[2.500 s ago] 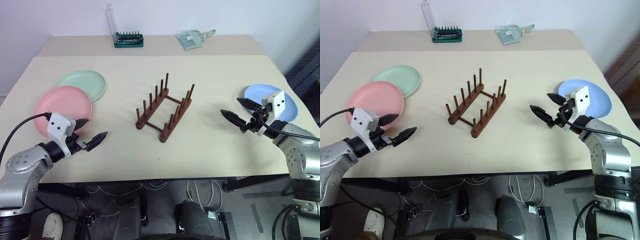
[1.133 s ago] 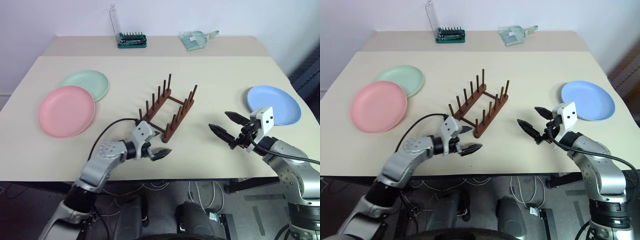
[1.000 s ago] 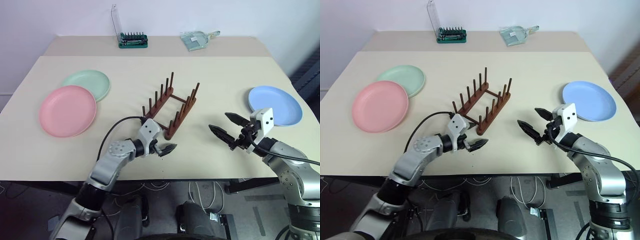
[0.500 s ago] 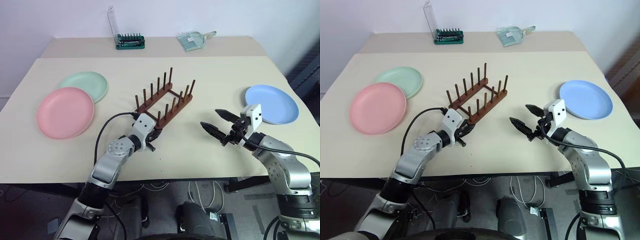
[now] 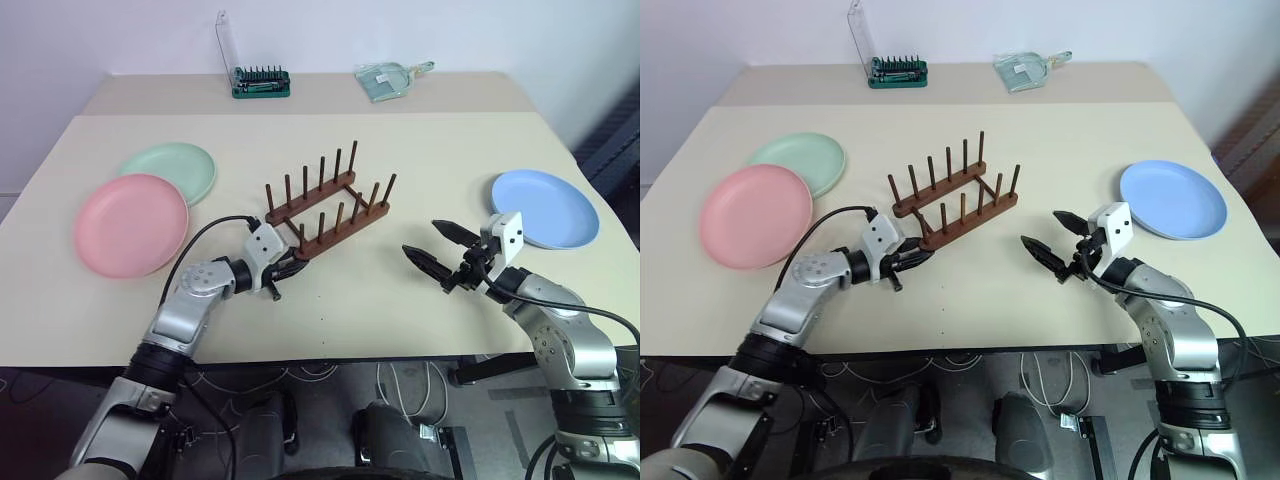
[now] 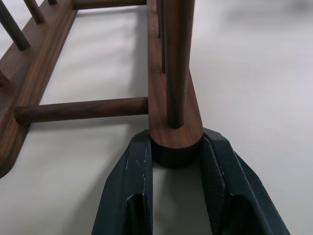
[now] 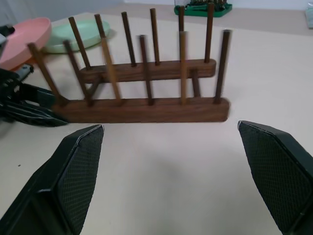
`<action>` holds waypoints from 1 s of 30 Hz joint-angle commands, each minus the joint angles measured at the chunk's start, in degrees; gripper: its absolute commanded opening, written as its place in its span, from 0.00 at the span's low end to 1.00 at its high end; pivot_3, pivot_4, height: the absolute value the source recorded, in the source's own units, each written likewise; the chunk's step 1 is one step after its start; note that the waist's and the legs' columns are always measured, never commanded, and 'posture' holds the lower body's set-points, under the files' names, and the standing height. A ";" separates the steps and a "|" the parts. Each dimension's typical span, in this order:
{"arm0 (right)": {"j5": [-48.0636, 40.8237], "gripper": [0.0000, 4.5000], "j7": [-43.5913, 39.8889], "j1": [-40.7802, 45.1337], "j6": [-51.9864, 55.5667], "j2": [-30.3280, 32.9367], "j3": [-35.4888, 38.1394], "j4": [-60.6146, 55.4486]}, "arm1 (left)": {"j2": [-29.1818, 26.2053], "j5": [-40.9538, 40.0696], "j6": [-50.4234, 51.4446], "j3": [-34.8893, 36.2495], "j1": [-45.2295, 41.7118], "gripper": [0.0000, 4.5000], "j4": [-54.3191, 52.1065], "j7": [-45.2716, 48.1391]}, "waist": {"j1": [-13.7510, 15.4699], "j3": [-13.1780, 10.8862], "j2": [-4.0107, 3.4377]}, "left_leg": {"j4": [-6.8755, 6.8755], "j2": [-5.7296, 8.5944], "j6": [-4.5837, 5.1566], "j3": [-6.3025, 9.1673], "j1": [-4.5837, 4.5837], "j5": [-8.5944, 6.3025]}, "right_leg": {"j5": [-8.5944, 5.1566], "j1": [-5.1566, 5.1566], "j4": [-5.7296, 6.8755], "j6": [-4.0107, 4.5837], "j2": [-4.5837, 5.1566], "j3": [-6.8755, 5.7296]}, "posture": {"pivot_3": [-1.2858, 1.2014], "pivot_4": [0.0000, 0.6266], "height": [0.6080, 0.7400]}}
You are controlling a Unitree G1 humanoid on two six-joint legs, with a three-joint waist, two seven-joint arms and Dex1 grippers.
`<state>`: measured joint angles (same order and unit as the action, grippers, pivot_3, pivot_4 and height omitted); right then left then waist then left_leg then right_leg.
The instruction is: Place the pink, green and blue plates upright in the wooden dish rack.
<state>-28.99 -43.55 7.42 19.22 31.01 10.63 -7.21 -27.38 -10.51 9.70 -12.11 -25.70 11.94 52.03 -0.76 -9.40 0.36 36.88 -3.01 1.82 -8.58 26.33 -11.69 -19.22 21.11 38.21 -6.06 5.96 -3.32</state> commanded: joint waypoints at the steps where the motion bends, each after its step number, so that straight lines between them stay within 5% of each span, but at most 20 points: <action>1: -0.69 1.00 0.44 -2.12 -0.76 0.89 2.79 -3.84 | -1.18 -1.82 -3.83 0.01 -3.22 0.16 3.23 8.94 | 0.12 0.00 0.00 | 0.00 0.03 0.01 0.00 0.02 -0.01 | 0.00 0.00 -0.02 0.00 0.00 -0.02 | 0.52 0.24 0.94; 11: -1.45 1.00 3.54 -7.72 0.25 0.54 5.86 -9.37 | 1.04 0.03 -13.42 -1.28 -12.06 0.16 15.71 21.20 | 0.00 -0.01 0.01 | 0.02 0.05 0.04 0.00 0.09 -0.01 | 0.00 0.06 -0.02 -0.02 -0.05 -0.04 | 0.52 0.24 0.94; 26: -2.62 1.00 6.20 -10.83 2.07 0.72 7.03 -13.63 | 5.82 4.59 -22.24 -1.93 -18.59 0.16 32.32 25.16 | 0.00 -0.02 0.03 | 0.09 0.06 0.11 0.00 0.11 -0.03 | 0.01 0.07 0.00 -0.04 -0.07 -0.04 | 0.52 0.24 0.94; 30: -1.75 1.00 5.87 -11.08 2.02 1.59 6.89 -13.03 | 5.21 4.29 -21.19 -0.01 -17.68 0.59 32.05 22.24 | -0.11 -0.02 0.03 | 0.10 0.06 0.16 0.00 0.11 -0.06 | 0.01 0.07 0.00 -0.04 -0.07 -0.04 | 0.52 0.24 0.94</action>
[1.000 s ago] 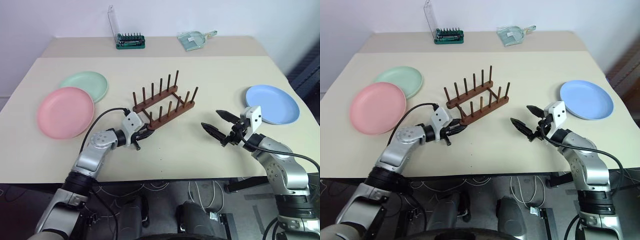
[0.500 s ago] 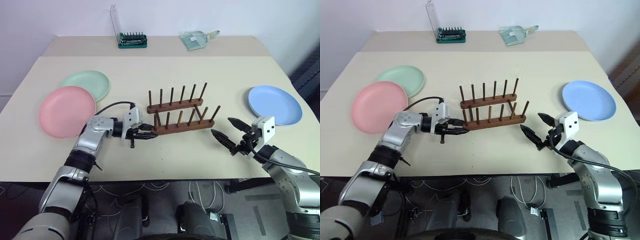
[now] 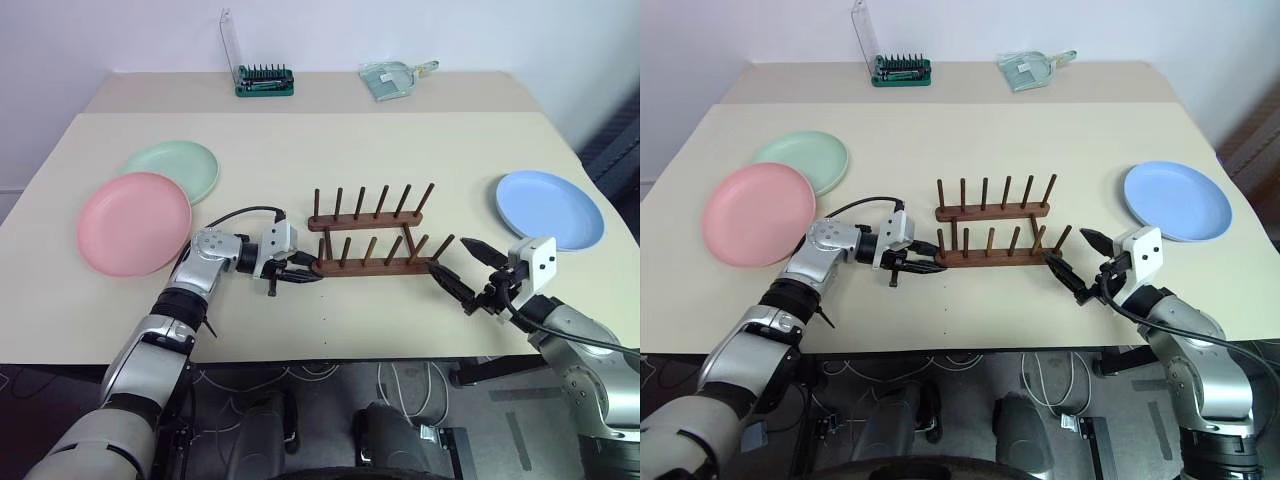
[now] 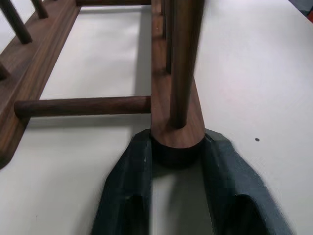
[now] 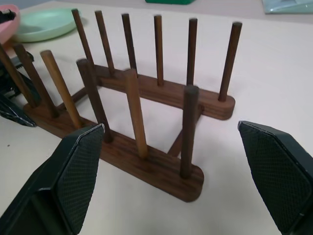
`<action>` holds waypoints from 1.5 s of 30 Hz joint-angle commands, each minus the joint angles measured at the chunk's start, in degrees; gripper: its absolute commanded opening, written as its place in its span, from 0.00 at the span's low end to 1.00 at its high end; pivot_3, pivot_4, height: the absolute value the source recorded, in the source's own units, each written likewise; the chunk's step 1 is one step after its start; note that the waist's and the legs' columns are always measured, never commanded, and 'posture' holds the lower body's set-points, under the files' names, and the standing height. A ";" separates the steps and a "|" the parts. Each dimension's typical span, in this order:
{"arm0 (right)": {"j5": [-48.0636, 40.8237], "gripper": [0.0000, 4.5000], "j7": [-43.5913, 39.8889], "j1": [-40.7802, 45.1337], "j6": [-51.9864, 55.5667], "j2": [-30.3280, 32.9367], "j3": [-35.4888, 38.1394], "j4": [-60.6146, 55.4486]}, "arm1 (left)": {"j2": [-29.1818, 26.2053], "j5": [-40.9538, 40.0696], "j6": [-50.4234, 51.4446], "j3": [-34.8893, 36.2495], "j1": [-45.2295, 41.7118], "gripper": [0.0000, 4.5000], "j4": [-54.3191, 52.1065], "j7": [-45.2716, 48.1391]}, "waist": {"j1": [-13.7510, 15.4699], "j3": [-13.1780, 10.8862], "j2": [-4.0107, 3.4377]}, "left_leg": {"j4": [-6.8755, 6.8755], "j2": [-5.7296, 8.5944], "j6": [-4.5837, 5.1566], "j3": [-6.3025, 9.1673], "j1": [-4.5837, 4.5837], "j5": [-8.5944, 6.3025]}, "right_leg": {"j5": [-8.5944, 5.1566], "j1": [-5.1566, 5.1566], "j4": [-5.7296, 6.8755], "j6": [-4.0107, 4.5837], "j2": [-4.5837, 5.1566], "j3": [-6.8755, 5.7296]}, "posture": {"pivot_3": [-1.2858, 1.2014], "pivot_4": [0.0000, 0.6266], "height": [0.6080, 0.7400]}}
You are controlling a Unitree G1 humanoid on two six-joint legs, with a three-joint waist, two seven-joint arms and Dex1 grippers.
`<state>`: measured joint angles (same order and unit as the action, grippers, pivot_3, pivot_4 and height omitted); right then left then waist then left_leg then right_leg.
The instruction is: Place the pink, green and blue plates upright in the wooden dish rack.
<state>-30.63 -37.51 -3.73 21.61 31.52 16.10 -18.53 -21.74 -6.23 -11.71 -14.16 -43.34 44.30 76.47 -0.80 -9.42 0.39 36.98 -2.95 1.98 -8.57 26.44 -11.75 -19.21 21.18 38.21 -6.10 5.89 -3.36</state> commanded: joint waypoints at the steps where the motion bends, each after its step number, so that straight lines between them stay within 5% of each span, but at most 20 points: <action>1: 0.23 1.00 -0.16 -0.04 -0.21 1.48 1.43 -1.49 | -1.09 -0.14 1.31 2.91 0.74 0.69 -1.34 -3.80 | -0.10 0.00 0.00 | 0.00 -0.01 0.06 0.00 0.00 -0.03 | 0.00 0.00 0.01 0.00 0.00 0.00 | 0.52 0.24 0.94; 5: 1.03 1.00 -0.26 -0.74 0.58 2.93 1.21 -1.33 | -3.08 -0.56 5.29 4.92 3.43 0.69 -5.32 -7.20 | -0.21 0.00 0.00 | 0.00 -0.02 0.22 0.01 -0.01 -0.13 | 0.00 0.00 0.03 0.00 -0.01 0.01 | 0.52 0.24 0.94; 8: 1.42 0.81 -1.19 -2.15 2.89 5.09 0.07 -2.87 | -5.99 -2.40 9.90 7.51 9.07 0.57 -13.00 -9.07 | -0.35 0.01 -0.01 | 0.02 -0.02 0.22 0.01 -0.03 -0.13 | 0.00 -0.01 0.04 0.00 0.00 0.03 | 0.52 0.24 0.94; 10: 1.73 0.62 -1.15 -2.23 3.98 5.86 -1.00 -3.76 | -7.36 -3.86 12.42 8.25 12.58 0.43 -18.73 -8.88 | -0.40 0.01 -0.02 | 0.01 -0.04 0.21 0.01 -0.03 -0.12 | 0.00 -0.03 0.04 0.00 0.00 0.03 | 0.52 0.24 0.94; 13: 1.27 0.26 -1.33 -1.37 6.08 6.38 -2.76 -5.05 | -8.71 -5.96 16.87 8.12 17.12 0.06 -26.68 -8.00 | -0.34 0.02 -0.03 | 0.01 -0.04 0.20 0.02 -0.06 -0.13 | 0.00 -0.06 0.05 0.00 0.00 0.03 | 0.52 0.24 0.94; 15: 2.01 0.03 -1.53 -0.96 7.15 6.93 -4.41 -5.76 | -9.55 -6.80 19.14 7.23 19.47 0.00 -31.16 -6.89 | -0.22 0.02 -0.03 | 0.01 -0.04 0.20 0.02 -0.06 -0.13 | 0.00 -0.07 0.04 0.00 0.02 0.03 | 0.52 0.24 0.94; 21: 4.53 0.01 -0.99 0.49 8.77 6.98 -8.93 -5.38 | -7.50 -4.71 21.99 2.34 22.26 0.00 -39.06 -9.00 | 0.14 0.02 -0.03 | 0.01 0.01 0.18 0.02 -0.04 -0.13 | 0.00 -0.10 -0.03 0.01 0.07 0.02 | 0.52 0.24 0.94; 33: 19.40 0.01 4.71 8.92 -0.39 3.00 -17.24 11.57 | 2.85 3.15 17.86 1.68 17.29 0.00 -30.02 -27.75 | -0.21 0.04 -0.01 | 0.08 -0.01 -0.04 0.02 -0.13 0.02 | 0.02 -0.17 0.03 -0.03 -0.03 0.01 | 0.52 0.24 0.94; 45: 25.19 0.01 9.51 17.55 -8.81 -0.72 -16.55 24.05 | 4.76 5.27 14.07 1.93 14.72 0.00 -24.71 -33.70 | -0.09 0.10 -0.01 | 0.10 0.01 -0.05 0.01 -0.27 0.03 | 0.06 -0.35 0.03 -0.10 -0.01 0.01 | 0.52 0.24 0.94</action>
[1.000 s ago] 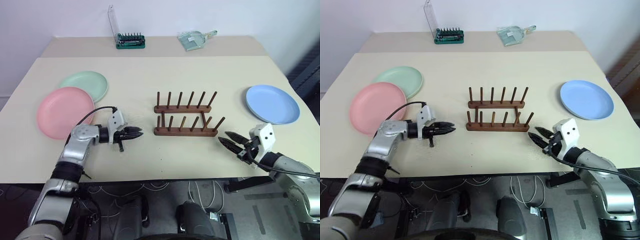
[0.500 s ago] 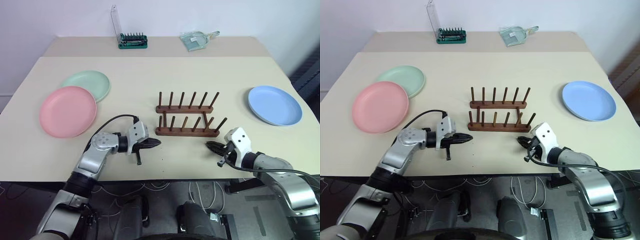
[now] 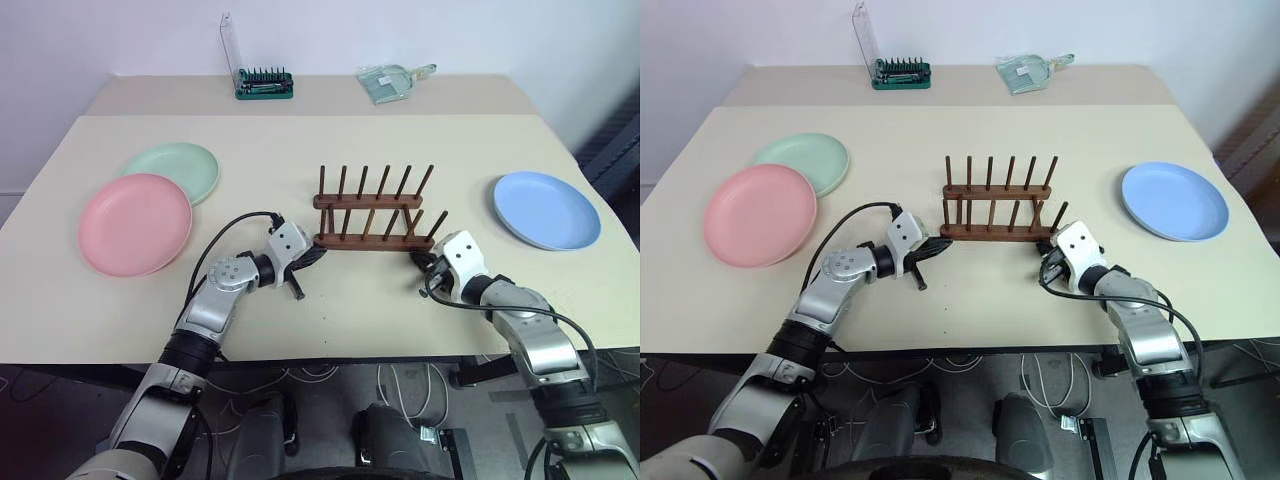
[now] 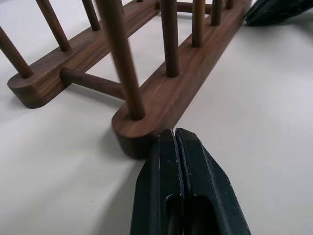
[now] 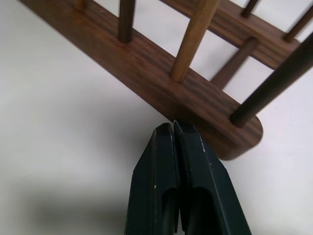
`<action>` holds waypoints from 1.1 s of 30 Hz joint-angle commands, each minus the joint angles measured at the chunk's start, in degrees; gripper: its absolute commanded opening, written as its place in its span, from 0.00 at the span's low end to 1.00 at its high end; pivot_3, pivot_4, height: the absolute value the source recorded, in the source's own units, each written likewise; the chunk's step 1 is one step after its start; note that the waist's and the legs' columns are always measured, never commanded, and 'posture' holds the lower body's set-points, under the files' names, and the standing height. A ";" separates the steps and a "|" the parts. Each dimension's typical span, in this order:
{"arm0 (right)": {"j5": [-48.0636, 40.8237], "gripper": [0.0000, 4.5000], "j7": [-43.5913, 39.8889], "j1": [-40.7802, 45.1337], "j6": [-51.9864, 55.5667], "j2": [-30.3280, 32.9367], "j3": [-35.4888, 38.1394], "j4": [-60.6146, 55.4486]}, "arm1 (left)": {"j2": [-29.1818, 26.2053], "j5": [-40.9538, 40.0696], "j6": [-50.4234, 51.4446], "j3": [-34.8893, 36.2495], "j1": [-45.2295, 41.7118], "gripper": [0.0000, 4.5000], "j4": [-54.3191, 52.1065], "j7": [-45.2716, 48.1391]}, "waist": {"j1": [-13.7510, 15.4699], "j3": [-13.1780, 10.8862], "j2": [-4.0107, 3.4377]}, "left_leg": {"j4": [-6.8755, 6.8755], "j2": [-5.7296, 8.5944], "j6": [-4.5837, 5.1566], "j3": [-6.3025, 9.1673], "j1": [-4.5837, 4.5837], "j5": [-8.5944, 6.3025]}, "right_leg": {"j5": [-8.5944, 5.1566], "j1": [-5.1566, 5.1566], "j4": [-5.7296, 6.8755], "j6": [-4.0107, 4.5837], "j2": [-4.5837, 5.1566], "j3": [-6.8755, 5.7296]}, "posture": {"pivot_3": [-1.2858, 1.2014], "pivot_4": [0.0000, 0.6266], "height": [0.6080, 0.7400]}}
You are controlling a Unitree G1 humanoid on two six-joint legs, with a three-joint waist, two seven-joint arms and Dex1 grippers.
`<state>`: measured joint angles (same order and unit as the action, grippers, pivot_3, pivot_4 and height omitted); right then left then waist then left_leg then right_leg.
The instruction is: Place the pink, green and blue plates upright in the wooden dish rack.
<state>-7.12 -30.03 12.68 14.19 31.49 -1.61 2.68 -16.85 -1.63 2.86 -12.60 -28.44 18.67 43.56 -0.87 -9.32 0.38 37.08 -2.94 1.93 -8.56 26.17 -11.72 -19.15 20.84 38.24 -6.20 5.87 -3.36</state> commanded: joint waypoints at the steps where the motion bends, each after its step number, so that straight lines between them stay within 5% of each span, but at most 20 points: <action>1: 1.89 0.01 2.26 1.48 -1.76 -0.83 1.22 3.31 | -0.16 0.76 -0.70 0.35 -0.20 0.00 1.09 -0.98 | -0.04 0.01 -0.01 | 0.00 0.00 0.00 0.00 0.00 0.00 | 0.00 0.00 0.00 0.00 0.00 0.00 | 0.52 0.24 0.94; 20: 1.87 0.01 1.56 -0.42 -2.76 -1.14 0.97 1.41 | 0.36 1.09 -2.63 1.15 -1.85 0.00 5.59 -5.95 | -0.05 0.01 -0.02 | -0.01 0.00 0.00 -0.01 -0.04 0.00 | 0.00 -0.05 0.00 0.00 0.00 0.00 | 0.52 0.24 0.94; 28: -2.33 0.01 -4.58 -3.91 -1.76 0.22 1.84 -5.44 | -2.78 -4.55 -0.17 4.09 1.35 0.00 -2.84 -1.37 | -0.55 0.01 -0.02 | -0.05 -0.02 -0.01 -0.01 -0.04 0.00 | 0.00 -0.01 0.00 0.00 -0.01 0.01 | 0.52 0.24 0.94; 31: -3.02 0.00 -6.52 -5.57 -0.51 1.91 2.51 -9.22 | -8.22 -17.99 8.43 14.27 6.40 0.19 -15.18 3.67 | -1.13 -0.03 -0.03 | -0.11 -0.05 -0.05 -0.01 0.06 0.02 | 0.00 0.12 0.00 0.00 0.01 0.02 | 0.52 0.24 0.94; 33: -3.71 0.00 -7.80 -6.34 0.50 3.07 2.76 -11.72 | -10.76 -20.89 11.36 18.49 7.83 0.42 -18.33 2.83 | -1.28 -0.05 -0.04 | -0.11 -0.07 -0.08 0.02 0.12 0.04 | 0.00 0.17 0.01 0.01 0.04 0.02 | 0.52 0.24 0.94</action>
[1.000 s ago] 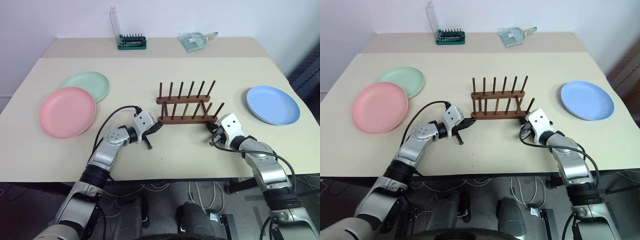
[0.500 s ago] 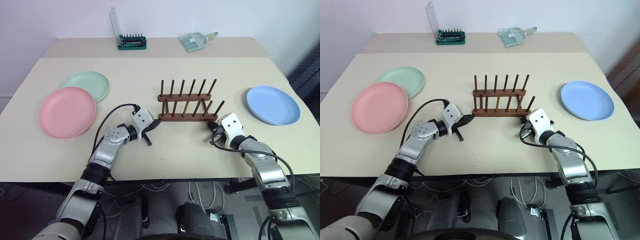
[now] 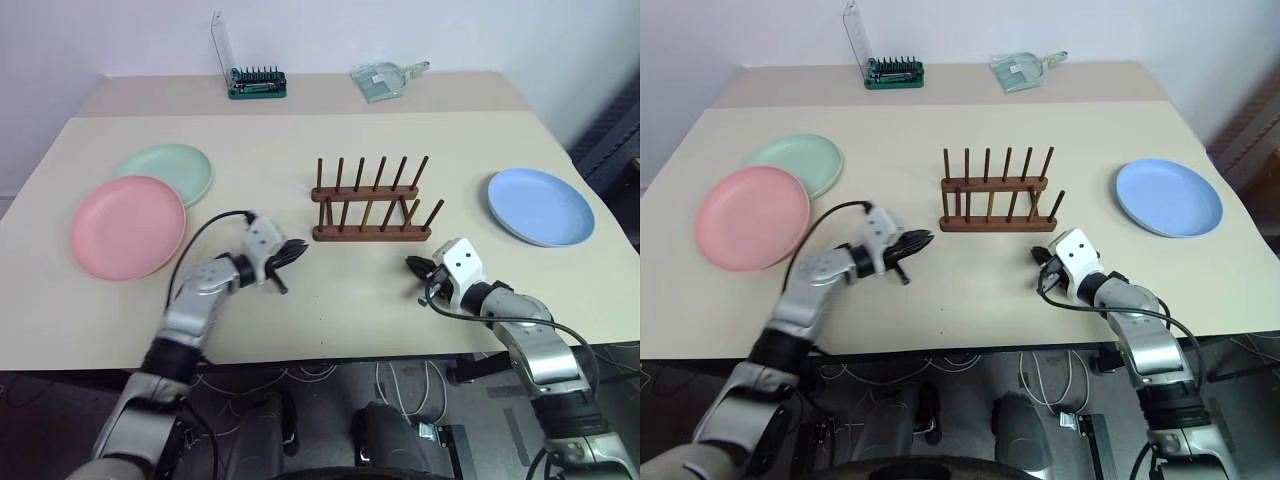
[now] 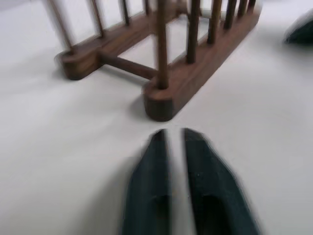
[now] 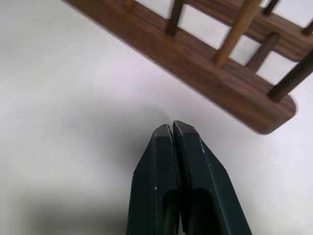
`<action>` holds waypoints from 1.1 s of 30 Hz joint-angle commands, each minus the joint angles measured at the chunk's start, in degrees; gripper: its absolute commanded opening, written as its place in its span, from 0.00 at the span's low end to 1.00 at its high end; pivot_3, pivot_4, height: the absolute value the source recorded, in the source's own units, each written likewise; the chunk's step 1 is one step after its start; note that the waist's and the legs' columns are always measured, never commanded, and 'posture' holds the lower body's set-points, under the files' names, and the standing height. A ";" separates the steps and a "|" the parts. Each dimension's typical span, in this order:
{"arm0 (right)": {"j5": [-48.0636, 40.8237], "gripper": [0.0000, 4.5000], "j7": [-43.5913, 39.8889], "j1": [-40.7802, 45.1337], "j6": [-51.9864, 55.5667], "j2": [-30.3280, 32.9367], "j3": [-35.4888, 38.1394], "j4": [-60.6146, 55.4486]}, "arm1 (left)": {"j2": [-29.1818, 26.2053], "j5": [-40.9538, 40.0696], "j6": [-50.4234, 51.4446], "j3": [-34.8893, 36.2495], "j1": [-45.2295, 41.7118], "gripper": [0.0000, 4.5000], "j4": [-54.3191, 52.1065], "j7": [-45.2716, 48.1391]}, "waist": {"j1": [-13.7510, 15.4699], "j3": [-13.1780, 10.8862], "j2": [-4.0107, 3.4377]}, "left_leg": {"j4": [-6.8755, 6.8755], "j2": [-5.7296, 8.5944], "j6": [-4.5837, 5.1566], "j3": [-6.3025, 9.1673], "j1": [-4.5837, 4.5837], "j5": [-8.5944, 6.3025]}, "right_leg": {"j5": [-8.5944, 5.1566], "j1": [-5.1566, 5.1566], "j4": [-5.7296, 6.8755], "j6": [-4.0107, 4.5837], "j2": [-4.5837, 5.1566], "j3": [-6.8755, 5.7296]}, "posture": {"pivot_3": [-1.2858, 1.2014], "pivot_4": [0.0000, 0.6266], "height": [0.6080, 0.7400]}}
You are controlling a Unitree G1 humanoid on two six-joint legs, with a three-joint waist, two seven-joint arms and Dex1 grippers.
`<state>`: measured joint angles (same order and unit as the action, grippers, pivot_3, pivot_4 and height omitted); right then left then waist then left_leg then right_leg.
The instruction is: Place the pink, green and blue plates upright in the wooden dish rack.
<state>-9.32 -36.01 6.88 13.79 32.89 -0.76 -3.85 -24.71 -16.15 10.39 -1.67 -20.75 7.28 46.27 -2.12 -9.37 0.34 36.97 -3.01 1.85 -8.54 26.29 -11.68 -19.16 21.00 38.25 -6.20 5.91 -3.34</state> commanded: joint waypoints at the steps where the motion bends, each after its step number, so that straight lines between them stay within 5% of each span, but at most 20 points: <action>1: -2.30 0.00 -2.88 -0.84 1.60 2.47 2.15 -7.06 | -4.21 -7.31 5.18 10.51 0.41 0.53 -7.62 -1.69 | -0.03 0.00 -0.01 | 0.01 0.00 -0.01 0.01 -0.01 0.00 | 0.00 -0.02 0.00 0.00 0.00 -0.01 | 0.52 0.24 0.94; 5: -6.18 0.00 -6.45 -0.42 4.92 4.56 3.00 -13.34 | -7.79 -8.49 9.32 19.55 0.60 0.96 -8.67 -9.20 | 0.01 0.00 0.00 | 0.02 0.05 0.01 0.03 -0.03 -0.01 | 0.00 -0.07 -0.01 0.00 0.00 -0.01 | 0.52 0.24 0.94; 6: -7.12 0.00 -7.40 0.62 5.78 4.85 2.66 -14.74 | -8.37 -8.34 10.77 22.39 0.57 0.99 -9.00 -12.74 | 0.03 -0.02 0.03 | 0.01 0.05 0.01 0.05 -0.03 -0.01 | 0.00 -0.08 -0.03 -0.01 -0.01 -0.02 | 0.52 0.24 0.94; 11: -8.80 0.00 -9.52 6.57 8.00 4.16 0.07 -17.30 | -10.58 -5.20 18.88 31.29 -0.02 0.99 -5.86 -28.35 | -0.29 -0.04 0.07 | 0.01 0.04 0.01 0.07 -0.02 -0.01 | 0.00 -0.05 0.00 -0.01 -0.02 -0.02 | 0.52 0.24 0.94; 17: -8.67 0.00 -11.08 9.96 8.00 3.49 -2.27 -16.25 | -13.30 -3.69 24.56 35.59 -0.12 0.99 -0.69 -36.36 | 0.36 -0.10 0.24 | 0.01 0.09 0.01 0.07 0.01 -0.01 | 0.00 0.15 -0.03 -0.02 -0.02 -0.07 | 0.52 0.24 0.94; 31: -8.30 0.00 -9.88 8.23 8.11 1.95 -2.57 -18.09 | -18.91 -2.52 23.95 30.69 -8.58 0.99 22.69 -29.67 | 1.25 -0.10 0.49 | -0.03 0.10 -0.04 0.00 0.06 -0.04 | 0.00 0.31 -0.03 -0.01 -0.01 -0.08 | 0.52 0.24 0.94; 33: -8.37 0.00 -9.50 7.59 8.31 1.99 -2.25 -18.75 | -18.99 -2.49 23.04 30.30 -9.73 0.88 24.48 -28.96 | 1.25 -0.10 0.51 | -0.03 0.09 -0.04 -0.01 0.09 -0.04 | 0.00 0.34 -0.03 -0.01 -0.01 -0.08 | 0.52 0.24 0.94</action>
<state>-17.16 -45.95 14.70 22.21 34.85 -4.04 -20.04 -42.09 -19.11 35.28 28.67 -29.33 31.45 16.40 -0.87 -9.47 0.85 36.94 -2.92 1.81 -8.55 26.39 -11.72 -19.16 21.34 38.22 -6.21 5.90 -3.42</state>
